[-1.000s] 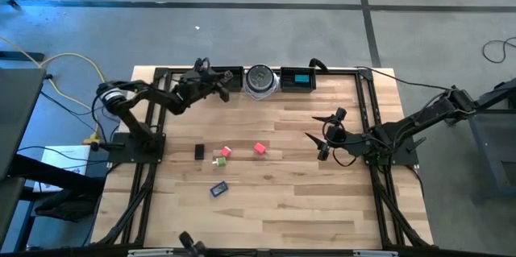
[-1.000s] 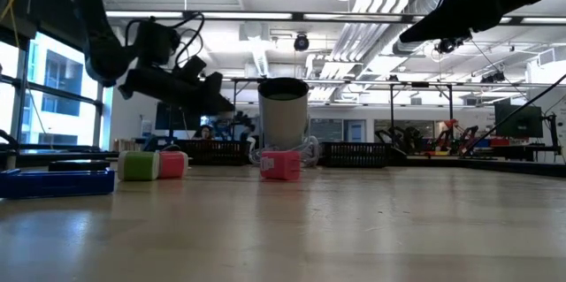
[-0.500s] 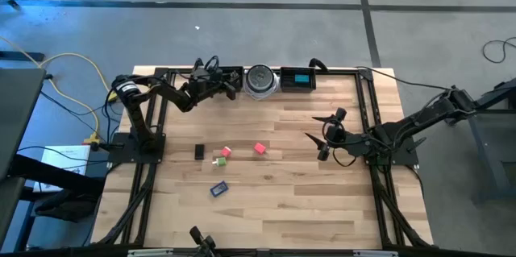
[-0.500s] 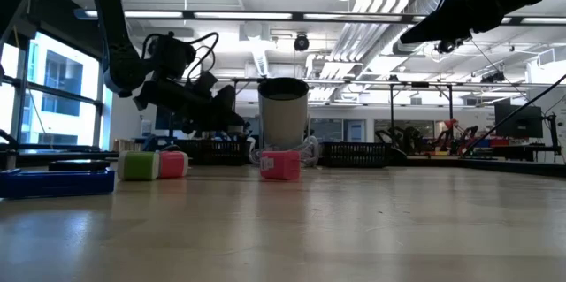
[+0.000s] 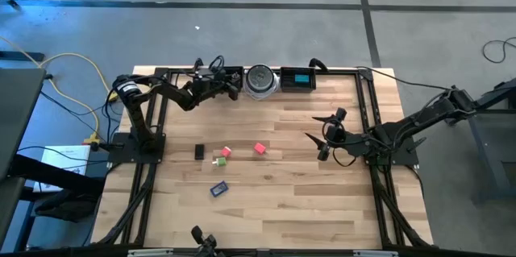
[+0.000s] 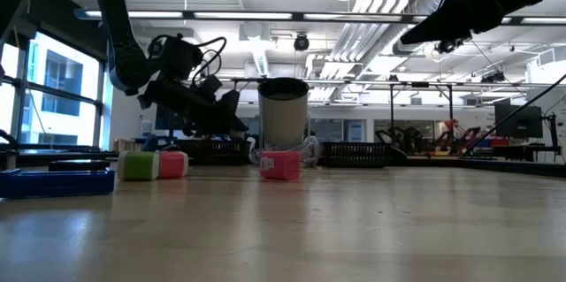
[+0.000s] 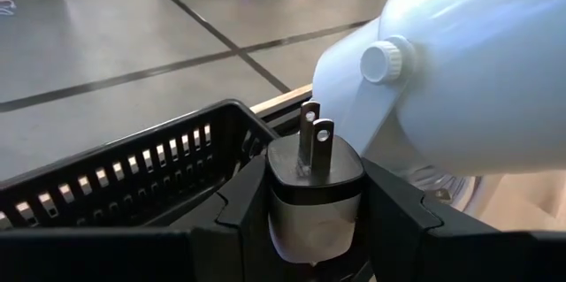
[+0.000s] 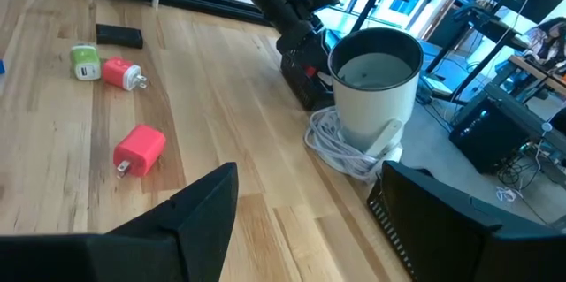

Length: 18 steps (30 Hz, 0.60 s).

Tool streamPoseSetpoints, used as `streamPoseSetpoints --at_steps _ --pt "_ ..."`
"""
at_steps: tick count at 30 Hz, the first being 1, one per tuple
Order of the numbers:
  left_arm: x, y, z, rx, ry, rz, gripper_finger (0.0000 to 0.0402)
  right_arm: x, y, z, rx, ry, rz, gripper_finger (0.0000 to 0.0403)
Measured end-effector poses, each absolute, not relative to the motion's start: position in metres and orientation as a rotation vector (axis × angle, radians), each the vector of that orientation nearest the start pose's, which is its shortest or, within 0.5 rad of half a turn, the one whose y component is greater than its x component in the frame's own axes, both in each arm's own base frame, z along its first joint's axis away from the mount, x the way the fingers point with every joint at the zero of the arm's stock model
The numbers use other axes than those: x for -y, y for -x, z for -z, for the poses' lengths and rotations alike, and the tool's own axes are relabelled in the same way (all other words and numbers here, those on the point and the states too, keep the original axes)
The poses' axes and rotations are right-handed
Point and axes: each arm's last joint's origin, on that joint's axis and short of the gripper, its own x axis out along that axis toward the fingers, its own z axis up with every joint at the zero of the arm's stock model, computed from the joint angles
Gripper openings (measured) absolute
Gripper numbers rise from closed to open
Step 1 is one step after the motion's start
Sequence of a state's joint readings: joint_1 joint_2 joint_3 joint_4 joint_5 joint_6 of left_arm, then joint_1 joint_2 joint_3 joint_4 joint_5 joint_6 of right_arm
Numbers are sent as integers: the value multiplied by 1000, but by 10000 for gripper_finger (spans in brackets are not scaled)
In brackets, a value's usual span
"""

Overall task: Pick & Place Office items
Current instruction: Put the white charger adapter into the left black basket

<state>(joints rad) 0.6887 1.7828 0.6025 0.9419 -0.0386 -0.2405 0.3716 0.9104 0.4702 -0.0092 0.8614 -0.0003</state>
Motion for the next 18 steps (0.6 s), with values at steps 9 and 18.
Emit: streamPoseSetpoints --at_steps 9,18 --pt "-203 -244 -132 -175 317 -754 151 -47 -178 -224 -373 262 477 265" --pt "-203 -244 -132 -172 315 -754 156 -47 -178 -224 -374 263 478 265"
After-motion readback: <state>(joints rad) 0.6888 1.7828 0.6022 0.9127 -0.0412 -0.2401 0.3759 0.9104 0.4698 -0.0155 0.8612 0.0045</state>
